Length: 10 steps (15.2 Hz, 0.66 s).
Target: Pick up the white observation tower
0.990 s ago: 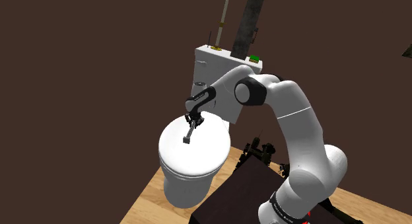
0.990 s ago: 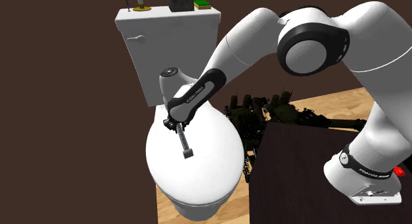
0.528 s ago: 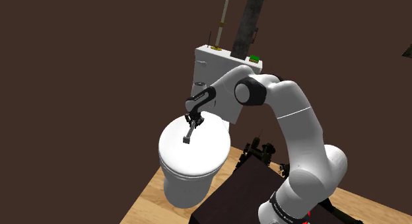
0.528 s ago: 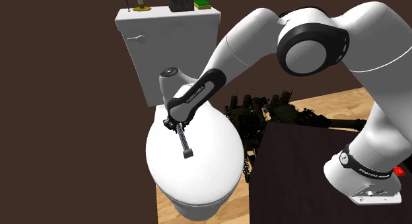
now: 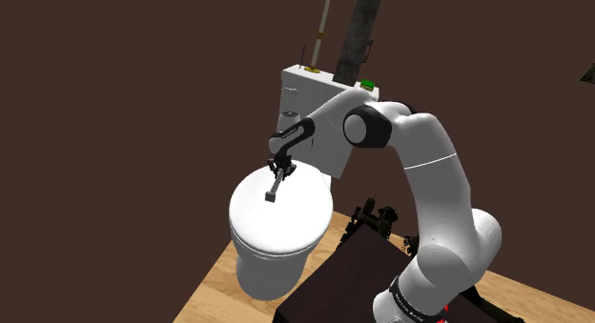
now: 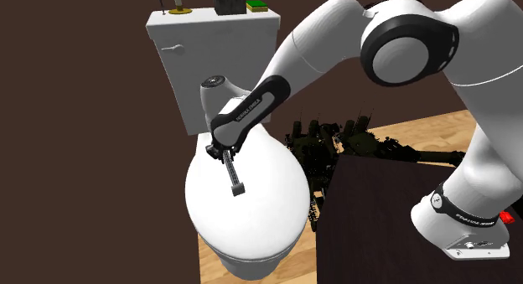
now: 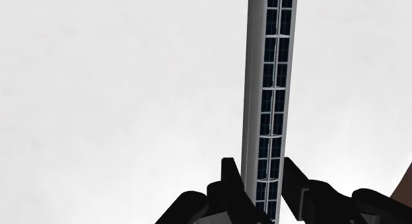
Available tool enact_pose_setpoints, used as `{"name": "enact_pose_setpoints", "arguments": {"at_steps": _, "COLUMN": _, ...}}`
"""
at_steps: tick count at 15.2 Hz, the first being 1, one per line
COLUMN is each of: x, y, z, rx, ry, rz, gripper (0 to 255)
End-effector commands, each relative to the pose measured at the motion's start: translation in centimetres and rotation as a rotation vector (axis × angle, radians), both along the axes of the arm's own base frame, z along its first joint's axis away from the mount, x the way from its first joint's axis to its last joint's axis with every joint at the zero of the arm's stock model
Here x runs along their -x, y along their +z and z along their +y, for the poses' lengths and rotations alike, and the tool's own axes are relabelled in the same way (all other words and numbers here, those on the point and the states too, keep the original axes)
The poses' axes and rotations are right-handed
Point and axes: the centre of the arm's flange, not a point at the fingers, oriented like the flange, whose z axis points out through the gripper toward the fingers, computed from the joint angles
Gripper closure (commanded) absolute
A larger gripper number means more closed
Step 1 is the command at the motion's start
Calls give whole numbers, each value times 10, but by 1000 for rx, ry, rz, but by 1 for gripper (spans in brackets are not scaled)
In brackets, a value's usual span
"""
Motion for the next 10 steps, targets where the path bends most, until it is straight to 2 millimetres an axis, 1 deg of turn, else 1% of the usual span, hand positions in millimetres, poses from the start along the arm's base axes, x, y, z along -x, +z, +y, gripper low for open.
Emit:
{"name": "enact_pose_setpoints", "arguments": {"at_steps": 1, "x": 0, "y": 11, "z": 0, "rx": 0, "ry": 0, "rz": 0, "gripper": 255}}
{"name": "enact_pose_setpoints", "arguments": {"at_steps": 8, "x": 0, "y": 47, "z": 0, "rx": 0, "ry": 0, "rz": 0, "gripper": 255}}
{"name": "enact_pose_setpoints", "arguments": {"at_steps": 10, "x": 0, "y": 48, "z": 0, "rx": 0, "ry": 0, "rz": 0, "gripper": 255}}
